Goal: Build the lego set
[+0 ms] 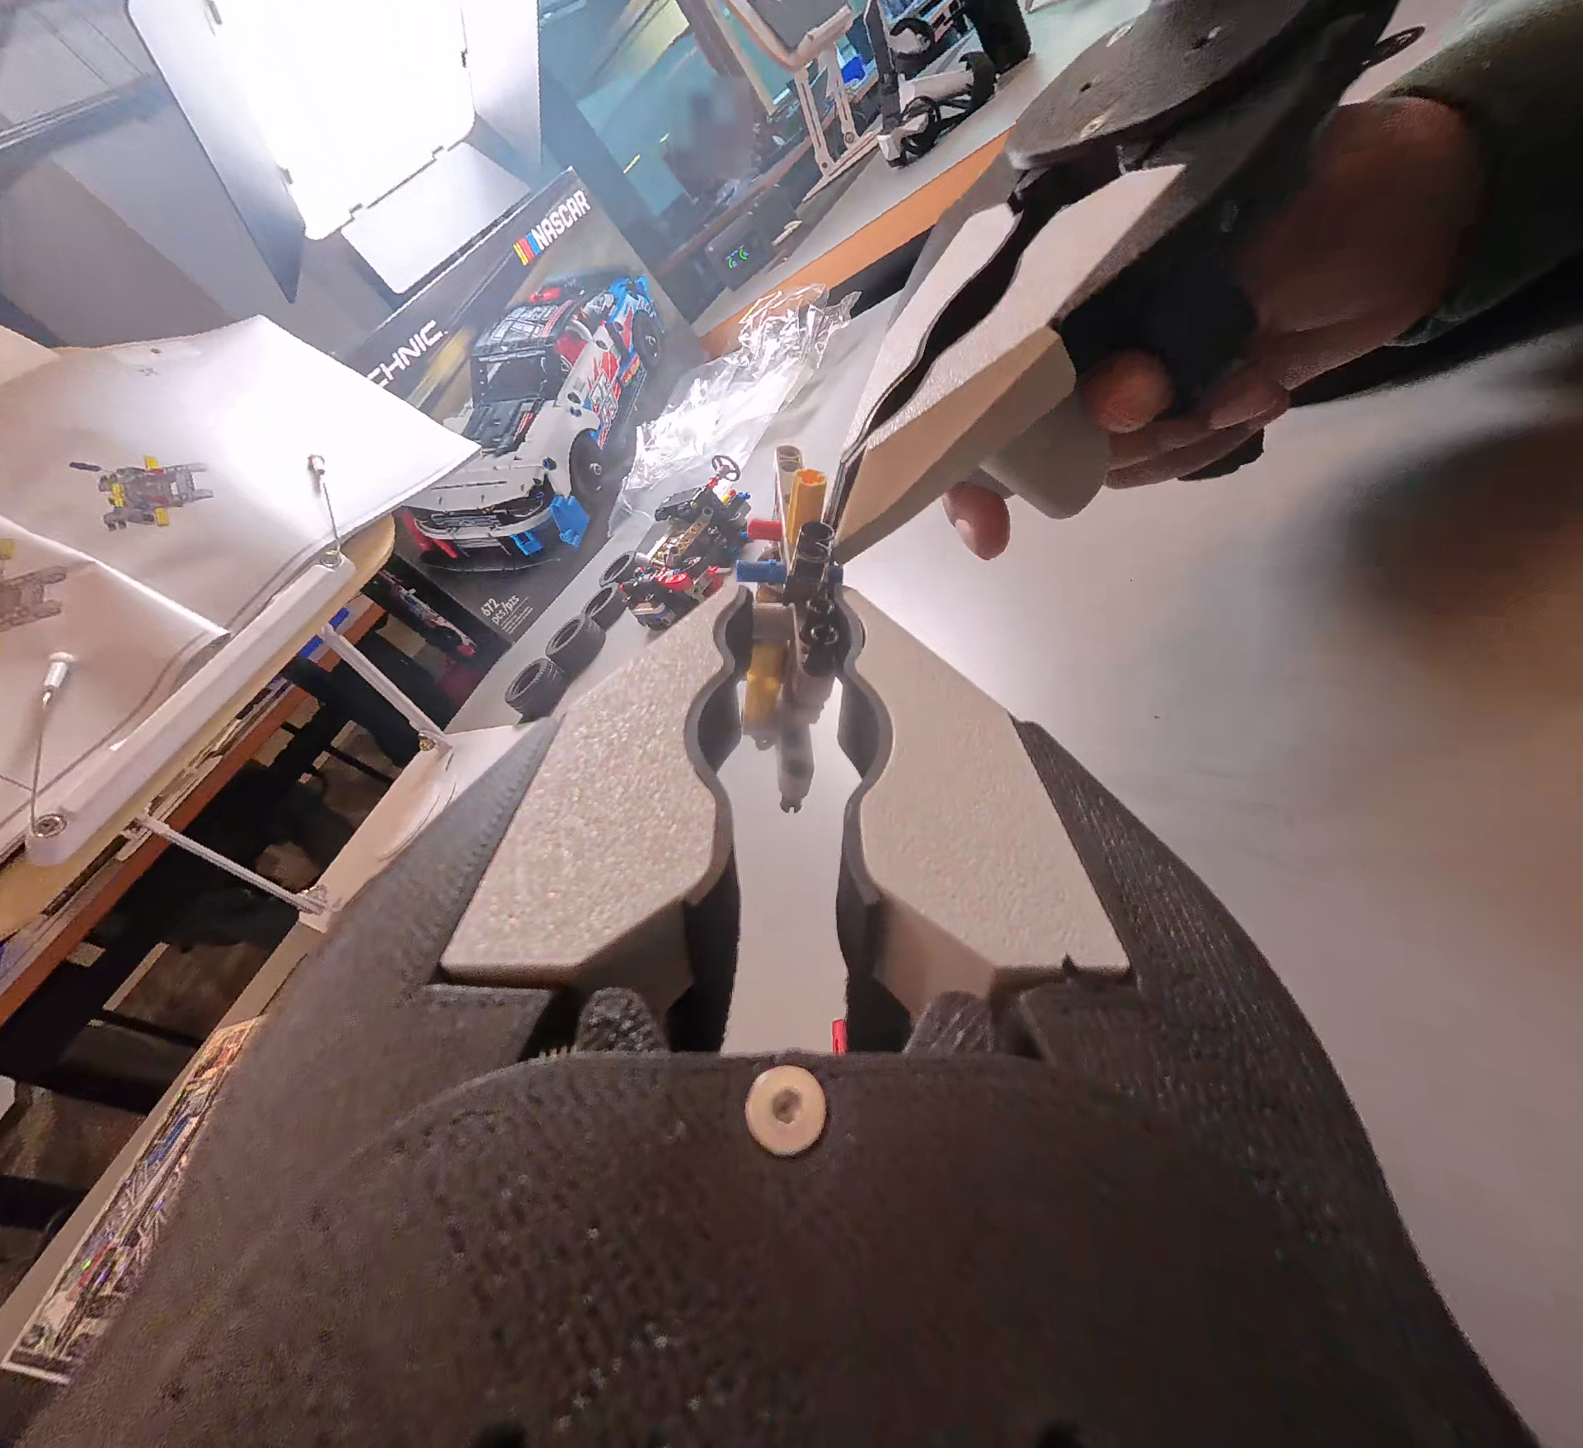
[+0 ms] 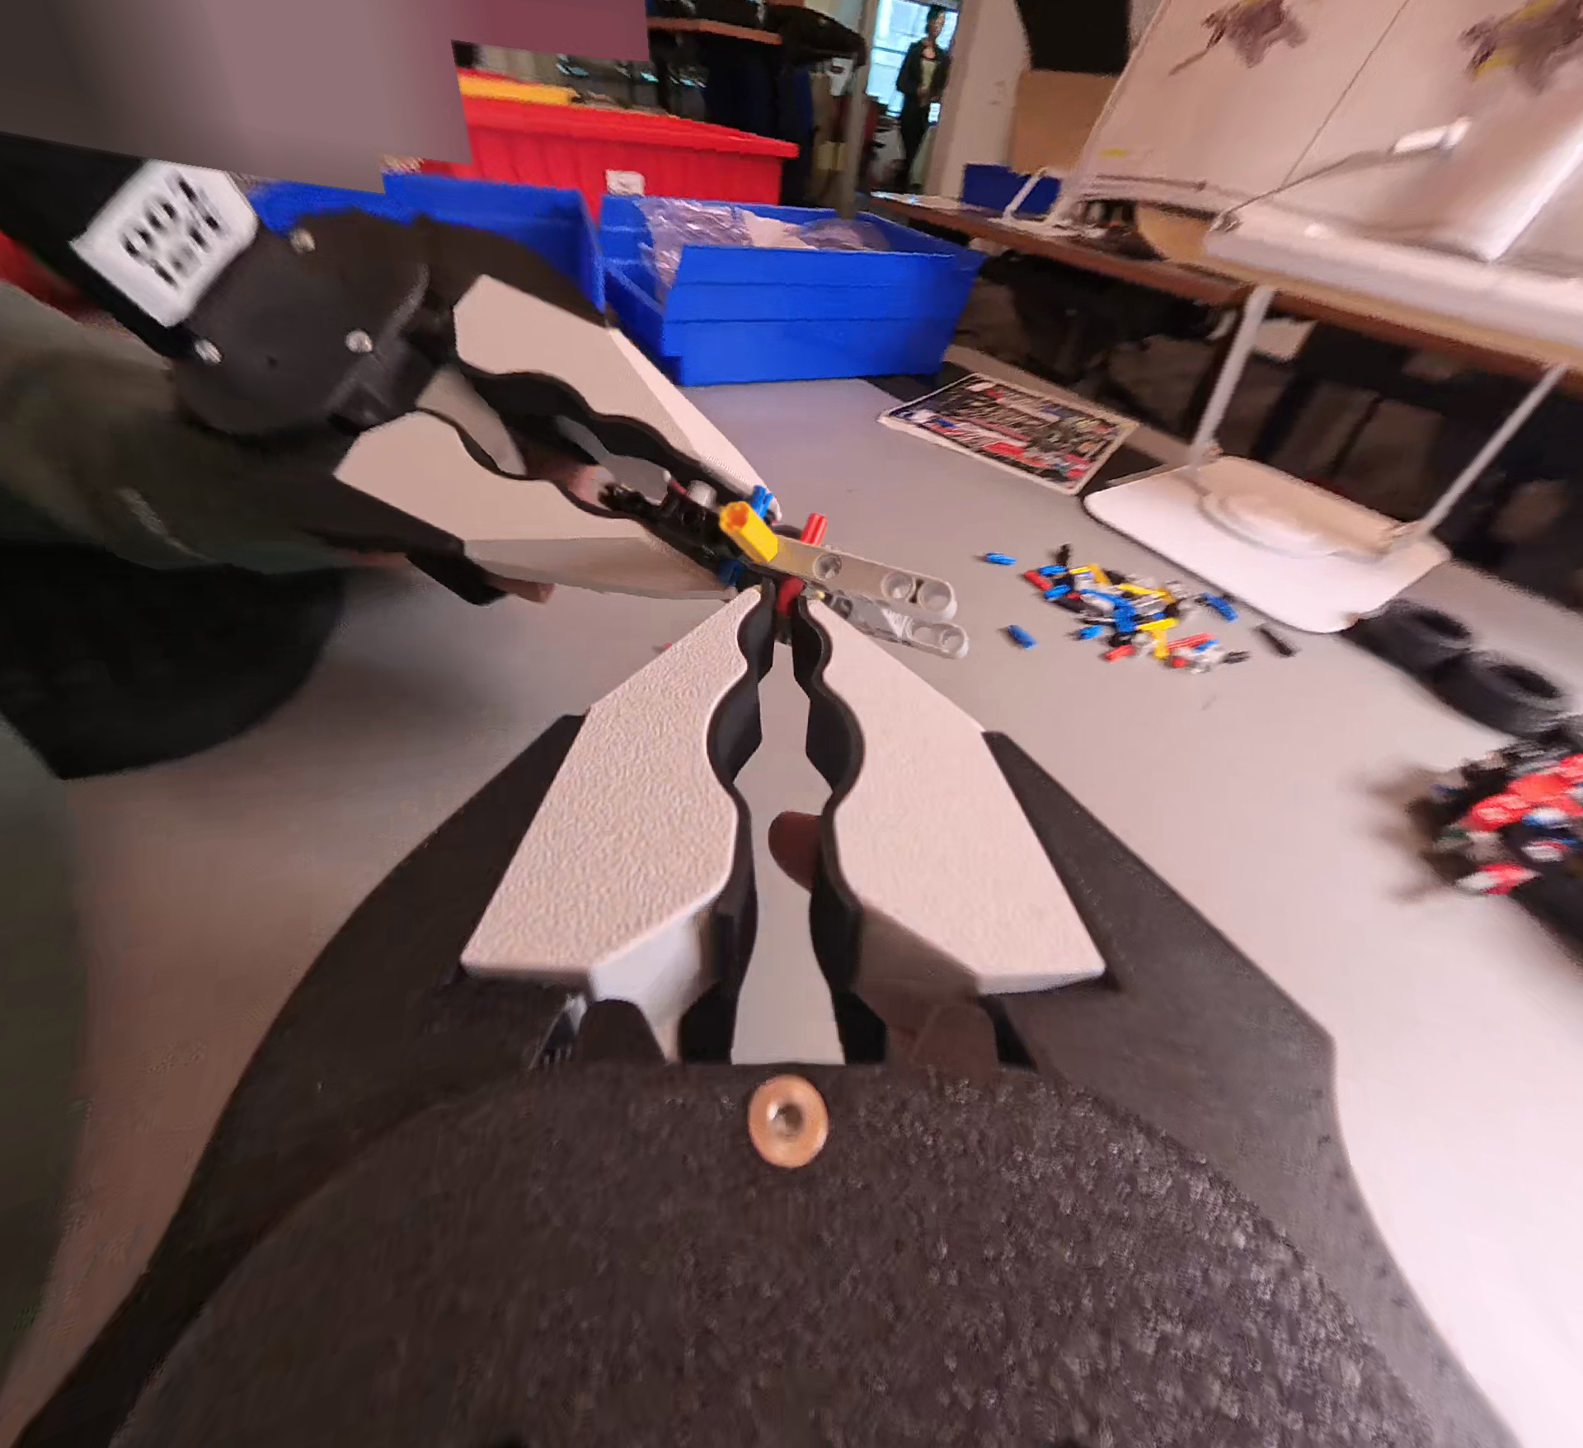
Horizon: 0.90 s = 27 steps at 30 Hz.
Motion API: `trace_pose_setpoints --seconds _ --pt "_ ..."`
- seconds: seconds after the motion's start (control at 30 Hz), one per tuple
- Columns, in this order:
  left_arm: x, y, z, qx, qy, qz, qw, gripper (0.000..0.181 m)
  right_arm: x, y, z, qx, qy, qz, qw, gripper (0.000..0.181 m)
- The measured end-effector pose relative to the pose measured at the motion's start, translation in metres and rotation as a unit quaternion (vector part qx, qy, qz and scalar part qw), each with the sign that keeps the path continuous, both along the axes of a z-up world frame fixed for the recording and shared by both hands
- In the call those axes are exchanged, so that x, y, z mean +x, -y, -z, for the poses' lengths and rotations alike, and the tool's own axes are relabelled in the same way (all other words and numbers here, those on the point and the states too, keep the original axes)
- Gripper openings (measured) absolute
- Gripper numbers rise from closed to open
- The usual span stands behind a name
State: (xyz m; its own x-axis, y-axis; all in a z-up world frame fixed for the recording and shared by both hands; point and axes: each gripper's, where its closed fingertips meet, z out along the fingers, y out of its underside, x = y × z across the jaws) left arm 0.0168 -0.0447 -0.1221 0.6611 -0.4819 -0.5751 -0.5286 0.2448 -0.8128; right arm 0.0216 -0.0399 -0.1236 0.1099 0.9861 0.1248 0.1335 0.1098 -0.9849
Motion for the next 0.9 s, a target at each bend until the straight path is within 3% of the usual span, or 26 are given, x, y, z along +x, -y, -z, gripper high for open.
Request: trace_pose_setpoints --seconds 0.2,0.4,0.67,0.8,0.9 --pt "-0.001 -0.003 0.002 0.0 -0.007 -0.021 1.0 0.015 0.0 -0.006 0.001 0.197 0.041 0.096 0.975 0.001" --pt "-0.002 0.0 -0.004 0.033 -0.024 -0.017 0.999 0.015 0.0 -0.002 -0.006 0.178 0.009 0.076 0.981 0.002" --pt "0.006 0.012 -0.015 0.076 -0.024 0.025 0.996 0.016 0.007 0.014 -0.019 -0.023 -0.064 -0.055 0.996 0.002" --pt "0.011 0.02 -0.021 0.096 -0.02 0.053 0.994 0.016 0.013 0.024 -0.024 -0.135 -0.086 -0.14 0.977 0.002" --pt "0.015 0.026 -0.025 0.111 -0.016 0.072 0.991 0.016 0.017 0.031 -0.028 -0.24 -0.103 -0.209 0.943 0.001"
